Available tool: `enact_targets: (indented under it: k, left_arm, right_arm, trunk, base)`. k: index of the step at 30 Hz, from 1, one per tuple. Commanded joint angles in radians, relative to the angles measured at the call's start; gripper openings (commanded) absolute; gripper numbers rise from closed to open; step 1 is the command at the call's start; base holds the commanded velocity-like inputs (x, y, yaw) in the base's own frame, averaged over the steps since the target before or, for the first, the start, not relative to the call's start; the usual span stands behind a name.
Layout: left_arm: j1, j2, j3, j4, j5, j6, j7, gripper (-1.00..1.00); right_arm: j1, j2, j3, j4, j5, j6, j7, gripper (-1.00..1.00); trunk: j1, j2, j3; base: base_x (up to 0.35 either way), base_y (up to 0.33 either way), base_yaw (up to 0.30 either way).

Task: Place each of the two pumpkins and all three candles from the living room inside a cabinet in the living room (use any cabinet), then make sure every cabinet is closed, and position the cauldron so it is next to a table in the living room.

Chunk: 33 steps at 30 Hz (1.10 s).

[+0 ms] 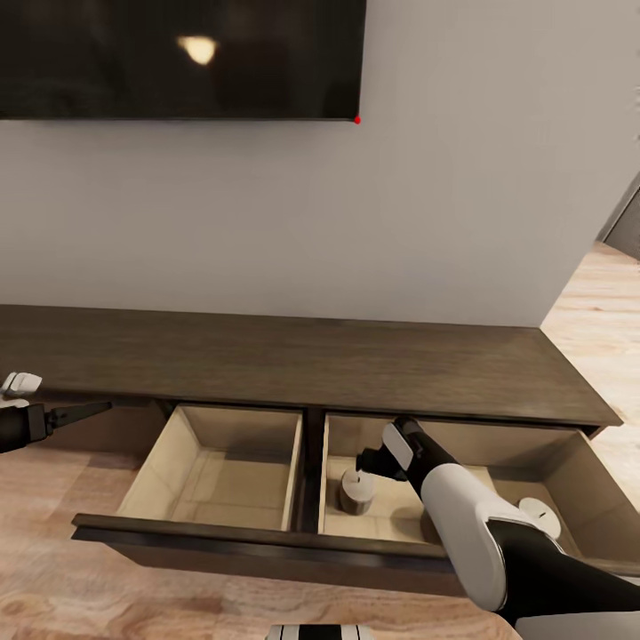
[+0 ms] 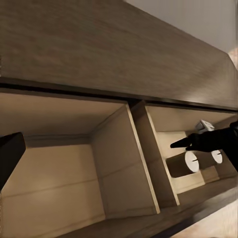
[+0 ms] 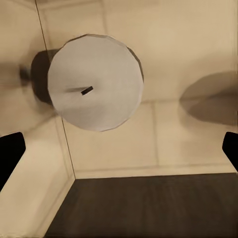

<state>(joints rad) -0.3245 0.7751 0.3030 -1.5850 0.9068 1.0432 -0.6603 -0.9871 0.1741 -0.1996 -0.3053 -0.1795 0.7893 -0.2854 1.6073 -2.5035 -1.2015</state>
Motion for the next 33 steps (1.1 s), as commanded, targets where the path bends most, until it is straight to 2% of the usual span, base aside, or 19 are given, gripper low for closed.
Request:
enact_targets:
  k: [1, 16, 33]
  left_arm:
    - [-0.001, 0.0, 0.001, 0.001, -0.005, 0.004, -0.006, 1.0]
    - [-0.001, 0.001, 0.001, 0.003, -0.006, 0.004, -0.005, 1.0]
    - [-0.001, 0.0, 0.001, 0.002, -0.006, 0.004, -0.004, 1.0]
  right_arm:
    - [0.0, 0.0, -0.001, 0.007, -0.011, 0.002, -0.01, 1.0]
    - [0.001, 0.0, -0.002, 0.032, -0.011, 0.003, -0.017, 1.0]
    - [0.001, 0.0, -0.003, 0.034, -0.009, -0.006, -0.015, 1.0]
  trunk:
    - [-0.001, 0.0, 0.003]
    - [-0.007, 0.004, 0.061]
    - [-0.073, 0.123, 0.114]
  base:
    - [0.0, 0.0, 0.0]
    - [-0.077, 0.0, 0.0]
    - [-0.002, 0.0, 0.0]
